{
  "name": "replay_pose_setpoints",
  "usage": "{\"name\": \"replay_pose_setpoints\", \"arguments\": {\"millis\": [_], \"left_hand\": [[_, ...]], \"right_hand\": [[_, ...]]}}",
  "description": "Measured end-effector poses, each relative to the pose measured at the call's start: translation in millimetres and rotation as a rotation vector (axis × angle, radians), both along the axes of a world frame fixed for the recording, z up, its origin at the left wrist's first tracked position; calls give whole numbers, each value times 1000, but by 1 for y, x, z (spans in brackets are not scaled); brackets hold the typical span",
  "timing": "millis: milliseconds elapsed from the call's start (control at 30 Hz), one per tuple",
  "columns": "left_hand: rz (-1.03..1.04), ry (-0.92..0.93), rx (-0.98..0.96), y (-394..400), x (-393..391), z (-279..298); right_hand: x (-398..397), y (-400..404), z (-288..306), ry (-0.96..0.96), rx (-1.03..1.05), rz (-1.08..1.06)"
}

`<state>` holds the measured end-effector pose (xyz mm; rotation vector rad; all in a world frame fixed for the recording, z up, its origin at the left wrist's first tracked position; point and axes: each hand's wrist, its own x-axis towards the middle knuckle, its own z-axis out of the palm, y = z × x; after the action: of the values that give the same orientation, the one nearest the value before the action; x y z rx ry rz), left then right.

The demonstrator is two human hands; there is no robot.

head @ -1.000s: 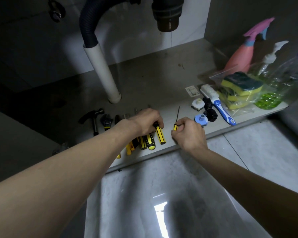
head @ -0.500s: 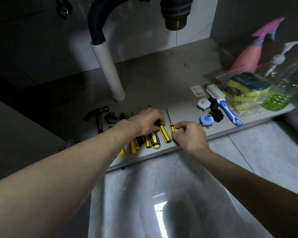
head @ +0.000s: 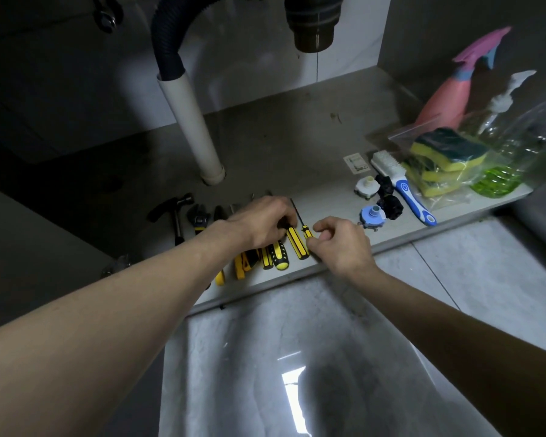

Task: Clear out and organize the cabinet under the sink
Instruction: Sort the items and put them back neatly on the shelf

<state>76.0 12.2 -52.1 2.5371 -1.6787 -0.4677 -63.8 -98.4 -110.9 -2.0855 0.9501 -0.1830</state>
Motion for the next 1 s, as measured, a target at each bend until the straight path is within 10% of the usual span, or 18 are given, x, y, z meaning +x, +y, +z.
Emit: {"name": "replay_pose_setpoints", "arguments": {"millis": [400,1000], "left_hand": [[82,-40,-361,-38,-97,-2],[378,443,178,46,-454,-95]], "right_hand": [[-172,-7,-21,-11,118,-7],[-464,116,-43,501,-35,-323]]}}
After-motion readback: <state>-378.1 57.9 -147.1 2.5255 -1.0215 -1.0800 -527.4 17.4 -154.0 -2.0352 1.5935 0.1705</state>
